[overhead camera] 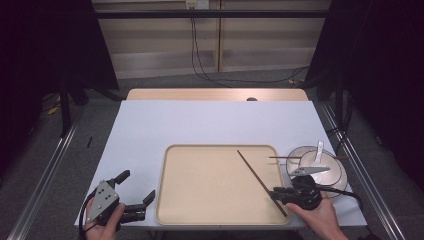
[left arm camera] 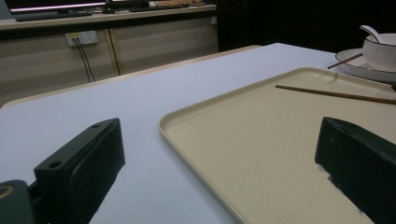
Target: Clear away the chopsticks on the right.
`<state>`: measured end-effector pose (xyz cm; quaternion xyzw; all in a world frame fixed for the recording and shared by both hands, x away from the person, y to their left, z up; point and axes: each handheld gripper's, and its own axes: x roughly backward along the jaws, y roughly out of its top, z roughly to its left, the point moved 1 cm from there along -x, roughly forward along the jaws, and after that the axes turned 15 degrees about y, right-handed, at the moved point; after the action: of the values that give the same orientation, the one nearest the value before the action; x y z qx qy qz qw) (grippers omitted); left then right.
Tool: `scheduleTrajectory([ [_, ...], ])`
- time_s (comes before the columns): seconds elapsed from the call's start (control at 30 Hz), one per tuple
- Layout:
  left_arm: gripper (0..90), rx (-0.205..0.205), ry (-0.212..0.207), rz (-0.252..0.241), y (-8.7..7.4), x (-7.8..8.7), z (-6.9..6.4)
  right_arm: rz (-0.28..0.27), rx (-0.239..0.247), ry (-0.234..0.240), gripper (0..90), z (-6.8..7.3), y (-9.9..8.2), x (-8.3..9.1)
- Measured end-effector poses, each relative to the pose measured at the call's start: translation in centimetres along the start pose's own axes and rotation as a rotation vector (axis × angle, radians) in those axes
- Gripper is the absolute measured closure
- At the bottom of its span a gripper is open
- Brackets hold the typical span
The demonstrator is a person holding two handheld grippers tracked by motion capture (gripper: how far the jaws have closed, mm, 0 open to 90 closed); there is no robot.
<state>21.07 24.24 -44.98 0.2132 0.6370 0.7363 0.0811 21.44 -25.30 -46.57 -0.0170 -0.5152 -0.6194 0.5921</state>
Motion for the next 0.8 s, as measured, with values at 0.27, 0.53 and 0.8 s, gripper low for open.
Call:
scheduleTrajectory([
  [0.27, 1.5, 0.002, 0.003, 0.004, 0.0, 0.1, 0.0, -0.137, 0.123, 0.043, 42.1, 0.2, 0.5, 2.8],
  [0.53, 1.5, -0.013, 0.005, 0.010, 0.0, 0.0, 0.1, -0.207, 0.185, 0.110, 10.4, -0.1, 1.2, 5.0],
  [0.8, 1.5, -0.014, 0.005, 0.012, 0.0, 0.0, 0.0, -0.263, 0.233, 0.114, 8.6, -1.4, 1.8, 8.4],
])
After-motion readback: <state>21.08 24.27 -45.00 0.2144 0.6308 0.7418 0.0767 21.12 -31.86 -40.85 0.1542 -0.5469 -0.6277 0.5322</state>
